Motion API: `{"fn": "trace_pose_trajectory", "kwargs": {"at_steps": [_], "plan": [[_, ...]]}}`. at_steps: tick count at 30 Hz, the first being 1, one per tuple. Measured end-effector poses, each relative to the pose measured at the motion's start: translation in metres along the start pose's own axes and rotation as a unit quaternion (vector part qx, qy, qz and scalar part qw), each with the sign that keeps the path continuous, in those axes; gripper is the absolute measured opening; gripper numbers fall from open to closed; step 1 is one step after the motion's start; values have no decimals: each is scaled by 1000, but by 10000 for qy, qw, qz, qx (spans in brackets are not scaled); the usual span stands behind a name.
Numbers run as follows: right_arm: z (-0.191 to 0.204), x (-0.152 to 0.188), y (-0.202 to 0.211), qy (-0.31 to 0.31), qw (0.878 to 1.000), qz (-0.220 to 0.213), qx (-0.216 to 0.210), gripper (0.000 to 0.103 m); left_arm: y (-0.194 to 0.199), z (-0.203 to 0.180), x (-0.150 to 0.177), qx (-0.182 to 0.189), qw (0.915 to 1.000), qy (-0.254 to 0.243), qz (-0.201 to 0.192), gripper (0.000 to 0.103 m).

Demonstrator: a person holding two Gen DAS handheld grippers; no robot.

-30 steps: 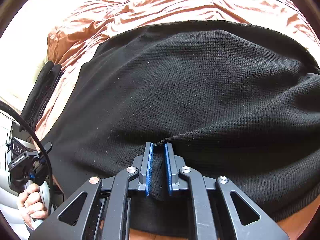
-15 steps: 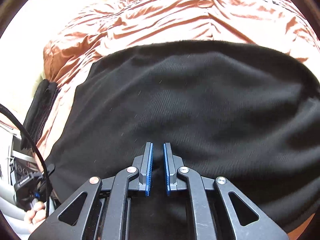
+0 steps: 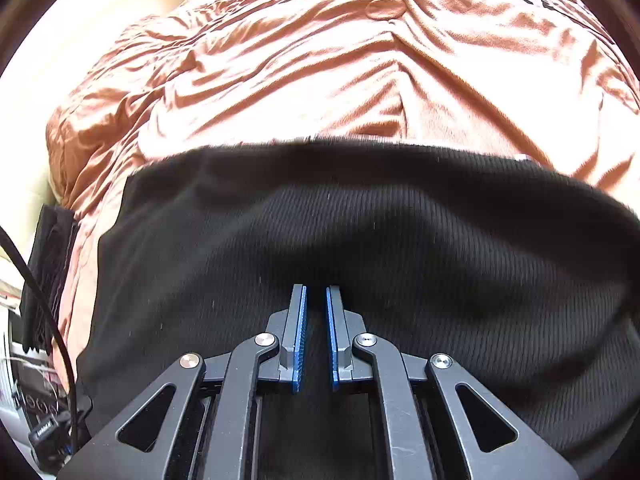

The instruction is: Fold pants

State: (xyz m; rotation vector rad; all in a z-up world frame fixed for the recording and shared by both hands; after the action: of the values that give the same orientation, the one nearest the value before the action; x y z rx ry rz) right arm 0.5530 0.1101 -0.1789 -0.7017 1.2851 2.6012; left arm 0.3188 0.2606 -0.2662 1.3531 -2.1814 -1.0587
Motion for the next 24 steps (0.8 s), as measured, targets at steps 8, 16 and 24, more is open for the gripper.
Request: {"fn": "trace_pose_trajectory", "kwargs": {"at_steps": [8,16,24], "plan": [[-5,-28,-15,-1,9998,-124,139,5,-3,-7,-1,-82,9998,-73,-163,9],[4,-11,4,27,9997,-108,-211,5,11,-29,-8,63,9988,-348,-350,8],[19,41,43,125,9967,-199,-779,5,33,-77,-10,318,9945,-767,-633,7]]}}
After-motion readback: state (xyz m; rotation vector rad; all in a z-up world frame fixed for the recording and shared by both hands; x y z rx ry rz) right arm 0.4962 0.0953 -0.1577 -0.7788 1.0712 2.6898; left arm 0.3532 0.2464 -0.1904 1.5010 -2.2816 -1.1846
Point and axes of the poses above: each gripper's, at about its wrist camera, not at the fingertips, and y roughly against the way its jaws point, z to its left, x to its underside, the point moved 8 cm from there along -y, roughly the way its jaws point, and after that the axes turned 14 degrees about -x, right-handed, at the moved point
